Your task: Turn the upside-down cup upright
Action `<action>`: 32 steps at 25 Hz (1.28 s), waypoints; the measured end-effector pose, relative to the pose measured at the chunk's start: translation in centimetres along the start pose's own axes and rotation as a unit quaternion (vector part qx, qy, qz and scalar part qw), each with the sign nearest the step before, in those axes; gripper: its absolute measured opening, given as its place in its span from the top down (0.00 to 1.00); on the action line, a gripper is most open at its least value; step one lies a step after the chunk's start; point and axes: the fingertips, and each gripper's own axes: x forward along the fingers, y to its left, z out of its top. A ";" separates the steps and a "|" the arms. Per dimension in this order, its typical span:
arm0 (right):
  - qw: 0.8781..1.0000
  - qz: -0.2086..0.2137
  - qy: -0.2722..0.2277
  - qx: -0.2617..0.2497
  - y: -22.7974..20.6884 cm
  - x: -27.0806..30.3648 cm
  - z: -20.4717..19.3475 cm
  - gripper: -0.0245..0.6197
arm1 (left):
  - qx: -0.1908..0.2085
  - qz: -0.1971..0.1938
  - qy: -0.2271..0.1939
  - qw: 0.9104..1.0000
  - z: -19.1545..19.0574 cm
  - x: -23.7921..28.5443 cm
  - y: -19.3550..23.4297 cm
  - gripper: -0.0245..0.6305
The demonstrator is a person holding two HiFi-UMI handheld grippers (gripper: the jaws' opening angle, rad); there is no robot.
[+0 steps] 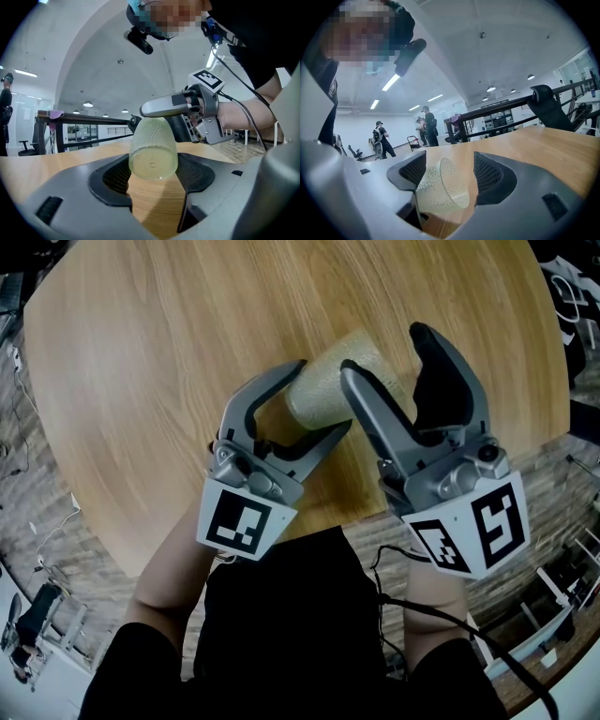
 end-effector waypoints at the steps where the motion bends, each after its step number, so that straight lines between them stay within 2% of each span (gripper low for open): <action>1: 1.000 -0.007 0.001 -0.002 -0.3 -0.1 -0.2 0.47 | 0.000 -0.001 0.000 1.000 0.0 0.1 -0.1 0.51; 3: 1.000 -0.027 0.005 -0.007 -1.1 -0.3 -0.6 0.57 | 0.001 -0.003 -0.001 1.000 0.1 0.3 -0.4 0.51; 6: 0.998 -0.054 0.016 -0.013 -1.8 -0.2 -1.6 0.82 | 0.000 -0.005 -0.004 1.000 0.3 0.5 -0.5 0.51; 9: 0.998 -0.060 0.033 -0.009 -1.6 0.1 -3.0 0.91 | 0.002 -0.006 -0.004 1.000 0.3 0.4 -0.5 0.51; 20: 0.995 -0.061 0.077 0.021 -2.7 0.6 -6.5 0.94 | 0.001 -0.010 0.007 1.000 0.0 0.4 -1.0 0.51; 32: 0.988 -0.077 0.119 0.052 -4.4 1.0 -9.5 0.94 | -0.020 -0.024 0.066 0.997 -1.4 2.0 -0.8 0.51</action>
